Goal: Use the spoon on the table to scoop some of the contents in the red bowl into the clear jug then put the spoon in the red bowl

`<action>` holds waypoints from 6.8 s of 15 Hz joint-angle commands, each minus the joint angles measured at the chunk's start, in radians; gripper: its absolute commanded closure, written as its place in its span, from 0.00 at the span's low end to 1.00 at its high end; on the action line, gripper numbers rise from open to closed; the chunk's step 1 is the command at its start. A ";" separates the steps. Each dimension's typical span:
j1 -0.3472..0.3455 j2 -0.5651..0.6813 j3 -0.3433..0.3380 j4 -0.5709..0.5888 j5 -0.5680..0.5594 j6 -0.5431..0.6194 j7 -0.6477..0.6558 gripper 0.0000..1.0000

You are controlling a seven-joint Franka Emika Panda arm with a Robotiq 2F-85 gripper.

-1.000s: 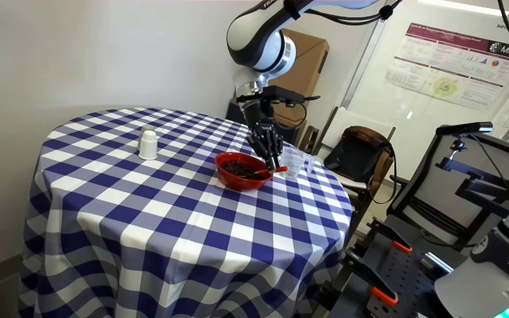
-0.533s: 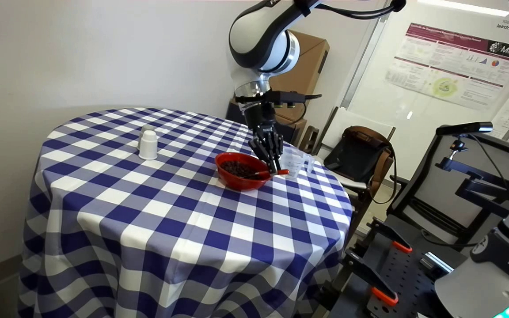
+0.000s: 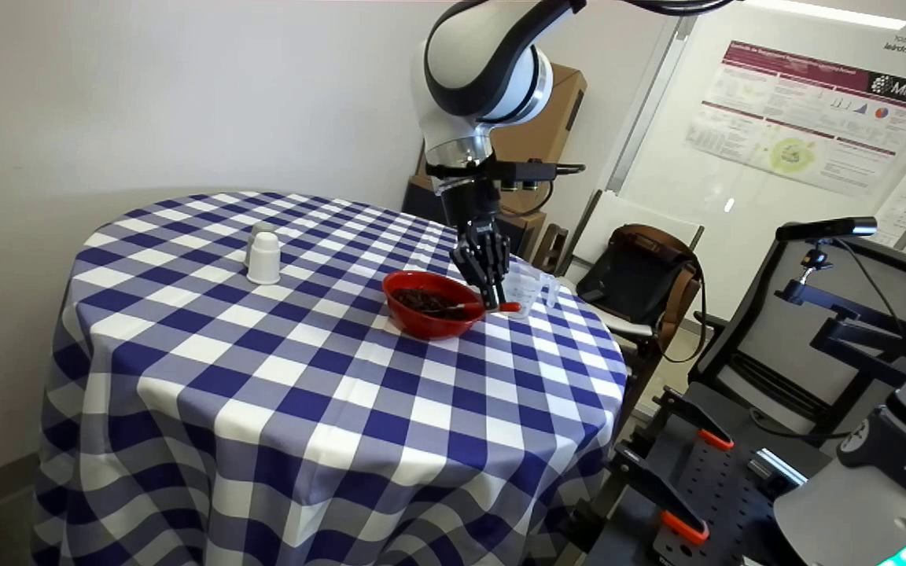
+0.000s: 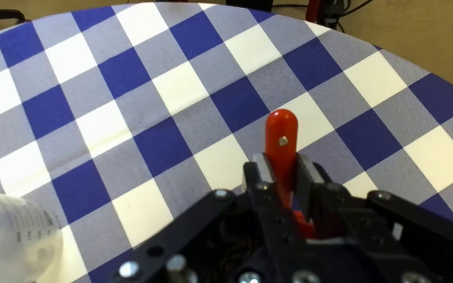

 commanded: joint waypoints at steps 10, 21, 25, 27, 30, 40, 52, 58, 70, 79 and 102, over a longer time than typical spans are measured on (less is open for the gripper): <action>-0.017 -0.165 0.010 -0.144 0.005 0.087 -0.002 0.89; -0.051 -0.245 0.002 -0.170 0.027 0.094 -0.013 0.89; -0.077 -0.269 -0.009 -0.176 0.035 0.094 -0.014 0.89; -0.091 -0.277 -0.016 -0.180 0.040 0.095 -0.014 0.89; -0.113 -0.288 -0.029 -0.192 0.045 0.097 -0.014 0.90; -0.178 -0.332 -0.092 -0.223 0.040 0.105 -0.006 0.89; -0.228 -0.321 -0.150 -0.236 0.031 0.099 -0.001 0.89; -0.235 -0.316 -0.168 -0.241 -0.003 0.108 0.025 0.90; -0.188 -0.309 -0.158 -0.248 -0.166 0.118 0.148 0.89; -0.138 -0.314 -0.147 -0.258 -0.332 0.107 0.255 0.90; -0.087 -0.339 -0.082 -0.347 -0.708 0.101 0.494 0.90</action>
